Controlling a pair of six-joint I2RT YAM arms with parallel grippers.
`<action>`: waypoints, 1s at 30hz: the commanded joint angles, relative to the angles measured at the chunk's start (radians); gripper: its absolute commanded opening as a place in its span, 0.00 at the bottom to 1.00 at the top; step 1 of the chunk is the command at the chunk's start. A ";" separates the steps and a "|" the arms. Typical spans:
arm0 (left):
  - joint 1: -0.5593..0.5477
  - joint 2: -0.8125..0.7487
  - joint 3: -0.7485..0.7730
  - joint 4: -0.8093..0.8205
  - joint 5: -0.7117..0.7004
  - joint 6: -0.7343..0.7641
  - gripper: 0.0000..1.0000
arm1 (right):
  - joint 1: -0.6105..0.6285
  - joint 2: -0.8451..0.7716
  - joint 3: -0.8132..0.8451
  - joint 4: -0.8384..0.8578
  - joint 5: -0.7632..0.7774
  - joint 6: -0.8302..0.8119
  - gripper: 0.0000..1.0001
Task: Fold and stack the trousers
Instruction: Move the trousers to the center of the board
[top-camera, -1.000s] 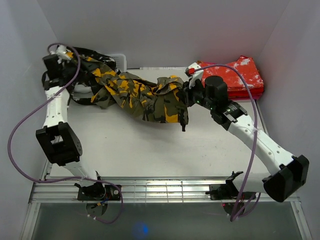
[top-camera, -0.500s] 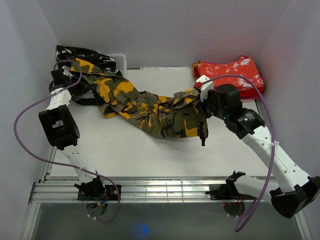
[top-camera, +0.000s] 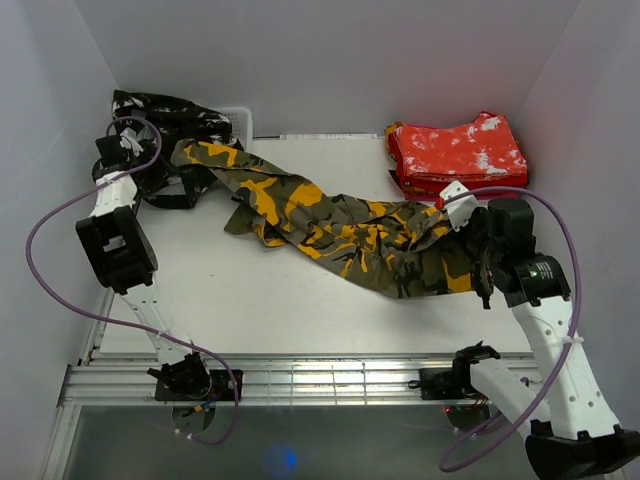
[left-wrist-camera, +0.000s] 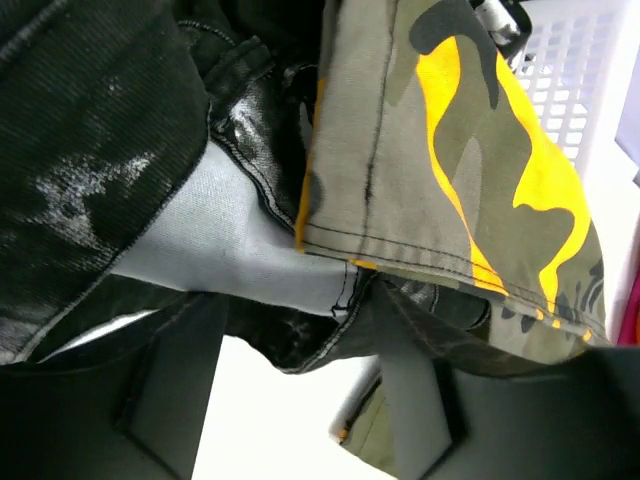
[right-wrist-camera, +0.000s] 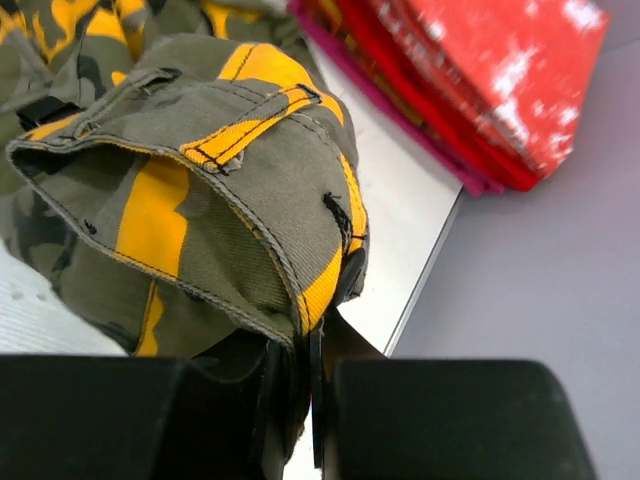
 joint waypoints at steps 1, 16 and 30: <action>0.015 -0.076 0.025 -0.001 0.080 0.128 0.71 | -0.042 0.035 -0.044 0.034 -0.032 -0.087 0.08; -0.147 -0.060 0.243 -0.182 -0.019 0.670 0.74 | -0.303 0.285 0.044 0.016 -0.273 -0.079 0.08; -0.176 0.008 0.374 -0.447 -0.033 1.203 0.68 | -0.352 0.384 0.134 -0.116 -0.432 -0.097 0.18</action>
